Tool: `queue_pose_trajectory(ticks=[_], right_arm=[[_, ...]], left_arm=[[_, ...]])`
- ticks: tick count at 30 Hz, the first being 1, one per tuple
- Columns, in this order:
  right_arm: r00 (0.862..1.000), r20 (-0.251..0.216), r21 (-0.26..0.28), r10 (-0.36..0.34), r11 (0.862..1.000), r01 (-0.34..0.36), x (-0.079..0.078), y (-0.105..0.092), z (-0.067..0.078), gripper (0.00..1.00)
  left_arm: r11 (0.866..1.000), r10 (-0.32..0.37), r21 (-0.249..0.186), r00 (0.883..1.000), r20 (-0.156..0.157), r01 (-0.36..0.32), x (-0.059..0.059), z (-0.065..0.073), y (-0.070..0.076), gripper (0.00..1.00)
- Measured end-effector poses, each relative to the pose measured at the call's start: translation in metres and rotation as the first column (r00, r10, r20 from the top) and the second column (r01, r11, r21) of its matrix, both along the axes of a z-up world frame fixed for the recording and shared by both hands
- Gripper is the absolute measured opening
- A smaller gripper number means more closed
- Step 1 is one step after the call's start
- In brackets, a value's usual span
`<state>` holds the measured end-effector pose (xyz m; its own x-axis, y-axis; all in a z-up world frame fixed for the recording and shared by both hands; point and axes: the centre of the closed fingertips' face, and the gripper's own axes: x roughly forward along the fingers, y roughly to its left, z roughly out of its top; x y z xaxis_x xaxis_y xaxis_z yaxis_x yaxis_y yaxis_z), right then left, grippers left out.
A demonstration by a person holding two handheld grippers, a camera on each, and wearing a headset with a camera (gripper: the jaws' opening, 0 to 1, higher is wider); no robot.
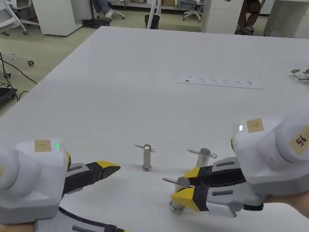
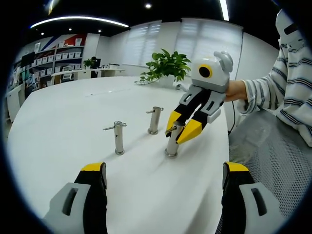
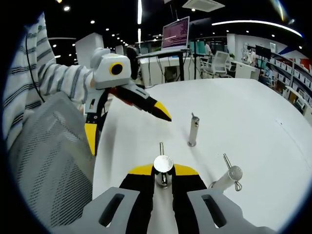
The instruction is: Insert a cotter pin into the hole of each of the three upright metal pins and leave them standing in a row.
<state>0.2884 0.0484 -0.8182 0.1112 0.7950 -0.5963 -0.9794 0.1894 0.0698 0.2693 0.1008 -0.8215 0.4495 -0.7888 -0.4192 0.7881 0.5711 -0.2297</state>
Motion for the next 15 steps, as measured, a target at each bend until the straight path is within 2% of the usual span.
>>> queue_pose_trajectory(ticks=[4,10,15], right_arm=[[0.998,0.021,0.011,0.052,0.999,-0.052,0.003,-0.011,0.01,0.13],[0.993,0.031,0.003,0.111,0.994,-0.111,0.009,-0.032,0.017,0.13],[0.989,0.018,0.037,0.145,0.989,-0.145,0.012,-0.05,0.027,0.13]], left_arm=[[1.0,0.017,0.006,1.0,-0.007,-0.017,0.001,-0.001,0.003,0.99],[1.0,0.023,-0.002,1.0,-0.014,-0.023,-0.001,0.003,0.003,0.99],[1.0,0.028,0.009,0.999,-0.02,-0.028,-0.002,0.004,0.001,0.99]])
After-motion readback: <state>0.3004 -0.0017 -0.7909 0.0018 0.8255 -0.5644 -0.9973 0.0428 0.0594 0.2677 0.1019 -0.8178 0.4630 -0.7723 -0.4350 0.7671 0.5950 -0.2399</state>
